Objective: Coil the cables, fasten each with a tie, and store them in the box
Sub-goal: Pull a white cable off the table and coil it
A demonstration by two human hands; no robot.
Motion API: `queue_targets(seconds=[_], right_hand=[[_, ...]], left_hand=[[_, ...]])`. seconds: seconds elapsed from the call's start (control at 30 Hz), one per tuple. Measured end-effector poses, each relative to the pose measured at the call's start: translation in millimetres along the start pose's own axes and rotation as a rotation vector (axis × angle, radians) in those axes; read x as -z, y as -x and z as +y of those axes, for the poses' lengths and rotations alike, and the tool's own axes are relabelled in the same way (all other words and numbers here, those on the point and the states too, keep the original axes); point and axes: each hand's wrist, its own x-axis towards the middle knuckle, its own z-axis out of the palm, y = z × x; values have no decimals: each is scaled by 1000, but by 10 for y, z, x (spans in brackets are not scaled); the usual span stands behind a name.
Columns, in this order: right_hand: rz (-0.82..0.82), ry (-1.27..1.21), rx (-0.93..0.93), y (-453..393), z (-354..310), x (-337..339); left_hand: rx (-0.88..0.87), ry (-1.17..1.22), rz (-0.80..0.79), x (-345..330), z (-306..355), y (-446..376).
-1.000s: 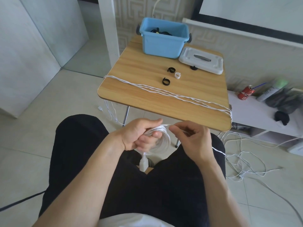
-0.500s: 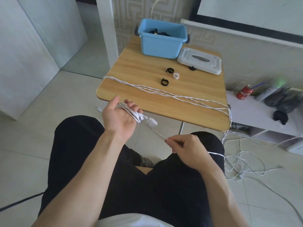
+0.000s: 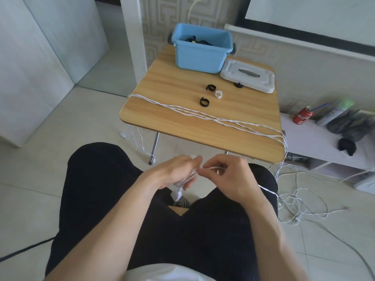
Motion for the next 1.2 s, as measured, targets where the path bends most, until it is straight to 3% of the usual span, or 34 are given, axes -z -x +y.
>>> queue_targets(seconds=[0.17,0.37,0.47,0.63,0.73,0.83,0.9,1.03,1.2], right_hand=[[29,-125,-47,-64,43,-65],[-62,-210,-6,-69,73,-113],[27,-167,-14,-83,154,-43],[145,-98,-50,-120,318,118],[109,-21,-77,-123,412,153],[44,66,-115,-82,480,127],[-6,101,-113,-30,473,73],[-119,154,-56,50,353,-80],[-213,184,-9,80,170,-154]], left_hand=[[65,210,-193,29,32,-1],[83,358,-342,154,-21,97],[17,519,-436,282,-88,140],[-220,1031,-534,366,-106,97],[-341,1372,-370,336,-51,56],[-359,1604,36,292,14,46],[-377,1630,263,275,14,26],[-381,1448,478,220,18,-38],[-373,960,657,49,7,-169]])
